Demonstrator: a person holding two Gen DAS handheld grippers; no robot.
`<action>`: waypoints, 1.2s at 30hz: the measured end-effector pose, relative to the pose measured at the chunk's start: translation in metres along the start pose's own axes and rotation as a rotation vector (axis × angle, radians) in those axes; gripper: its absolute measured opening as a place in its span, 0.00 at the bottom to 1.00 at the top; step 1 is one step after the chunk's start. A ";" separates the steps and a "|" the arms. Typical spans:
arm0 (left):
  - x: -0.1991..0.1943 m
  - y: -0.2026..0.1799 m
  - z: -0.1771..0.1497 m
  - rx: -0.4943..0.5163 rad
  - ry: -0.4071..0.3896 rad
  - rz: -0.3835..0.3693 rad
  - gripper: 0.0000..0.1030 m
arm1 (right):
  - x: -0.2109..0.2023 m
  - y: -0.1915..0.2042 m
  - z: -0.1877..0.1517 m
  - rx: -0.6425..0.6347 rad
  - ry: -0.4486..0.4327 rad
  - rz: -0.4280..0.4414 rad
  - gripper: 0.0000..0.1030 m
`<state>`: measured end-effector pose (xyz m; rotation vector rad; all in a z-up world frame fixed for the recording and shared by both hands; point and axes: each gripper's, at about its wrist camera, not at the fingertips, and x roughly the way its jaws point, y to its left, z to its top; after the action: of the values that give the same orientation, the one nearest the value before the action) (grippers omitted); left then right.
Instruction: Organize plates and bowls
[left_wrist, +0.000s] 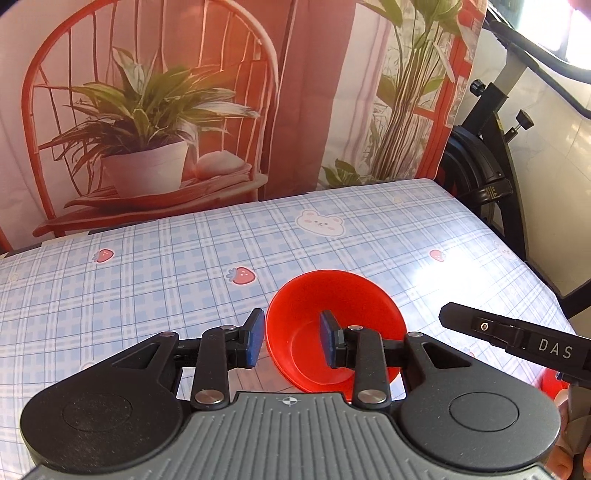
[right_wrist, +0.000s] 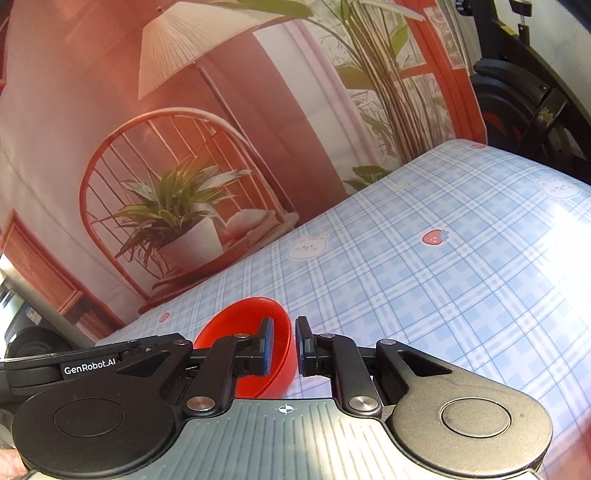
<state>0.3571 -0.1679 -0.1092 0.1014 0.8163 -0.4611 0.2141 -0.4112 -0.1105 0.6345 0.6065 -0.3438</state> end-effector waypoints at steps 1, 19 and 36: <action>-0.003 -0.004 0.000 0.003 -0.011 -0.008 0.33 | -0.006 0.000 0.000 -0.013 -0.014 -0.012 0.13; -0.012 -0.128 -0.028 0.099 -0.087 -0.191 0.33 | -0.113 -0.075 -0.014 -0.111 -0.238 -0.268 0.13; 0.025 -0.221 -0.059 0.154 0.032 -0.393 0.39 | -0.164 -0.174 -0.044 0.012 -0.225 -0.485 0.12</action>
<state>0.2360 -0.3592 -0.1486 0.0909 0.8334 -0.8950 -0.0137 -0.4960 -0.1153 0.4458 0.5369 -0.8608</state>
